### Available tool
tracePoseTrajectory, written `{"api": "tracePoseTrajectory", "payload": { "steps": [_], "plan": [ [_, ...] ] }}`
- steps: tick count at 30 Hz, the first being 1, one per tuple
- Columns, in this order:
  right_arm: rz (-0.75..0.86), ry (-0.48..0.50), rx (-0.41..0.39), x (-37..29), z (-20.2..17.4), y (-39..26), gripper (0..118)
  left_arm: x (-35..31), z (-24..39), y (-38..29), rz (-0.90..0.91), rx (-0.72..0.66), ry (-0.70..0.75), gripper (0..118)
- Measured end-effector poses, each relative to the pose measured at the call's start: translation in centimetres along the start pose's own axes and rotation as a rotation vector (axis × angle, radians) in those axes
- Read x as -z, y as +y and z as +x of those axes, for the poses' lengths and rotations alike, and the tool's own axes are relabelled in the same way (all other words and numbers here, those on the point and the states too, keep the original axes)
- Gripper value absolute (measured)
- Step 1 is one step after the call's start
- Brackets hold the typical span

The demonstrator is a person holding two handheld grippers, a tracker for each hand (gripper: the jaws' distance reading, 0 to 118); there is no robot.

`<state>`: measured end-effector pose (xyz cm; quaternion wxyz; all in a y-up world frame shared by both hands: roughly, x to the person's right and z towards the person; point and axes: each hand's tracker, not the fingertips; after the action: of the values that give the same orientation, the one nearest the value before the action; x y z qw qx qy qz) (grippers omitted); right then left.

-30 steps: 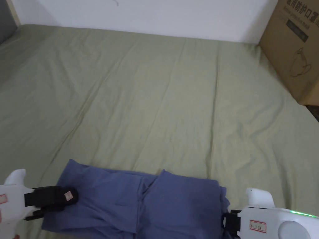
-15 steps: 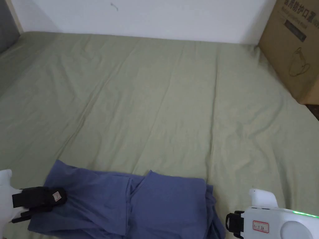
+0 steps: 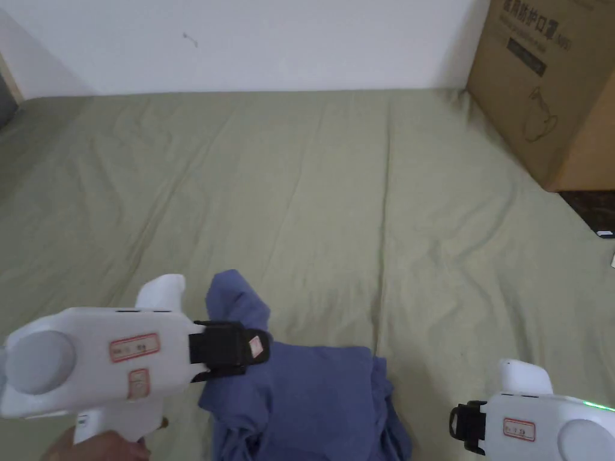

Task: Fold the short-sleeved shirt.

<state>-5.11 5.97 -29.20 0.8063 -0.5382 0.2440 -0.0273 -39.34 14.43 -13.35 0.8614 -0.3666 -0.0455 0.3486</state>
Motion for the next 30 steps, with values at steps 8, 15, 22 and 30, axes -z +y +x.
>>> {"api": "tracePoseTrajectory", "payload": {
  "steps": [8, 15, 22, 30],
  "plan": [
    [0.015, -0.016, 0.071, -1.0, 3.2, -0.7, 0, 10.6, 2.0, -2.0, -0.205, -0.01, -0.073, 59],
    [0.009, -0.031, 0.102, -1.0, 4.5, -1.0, 0, 8.4, -0.5, -0.7, -0.136, -0.138, -0.115, 111],
    [0.009, -0.015, 0.095, -0.7, 4.1, -0.9, 0, 6.5, -4.5, -1.4, -0.085, -0.226, 0.032, 12],
    [0.0, -0.008, 0.09, -0.4, 3.9, -1.0, 0, 11.8, -0.9, -4.5, -0.231, -0.058, 0.025, 8]
  ]
}}
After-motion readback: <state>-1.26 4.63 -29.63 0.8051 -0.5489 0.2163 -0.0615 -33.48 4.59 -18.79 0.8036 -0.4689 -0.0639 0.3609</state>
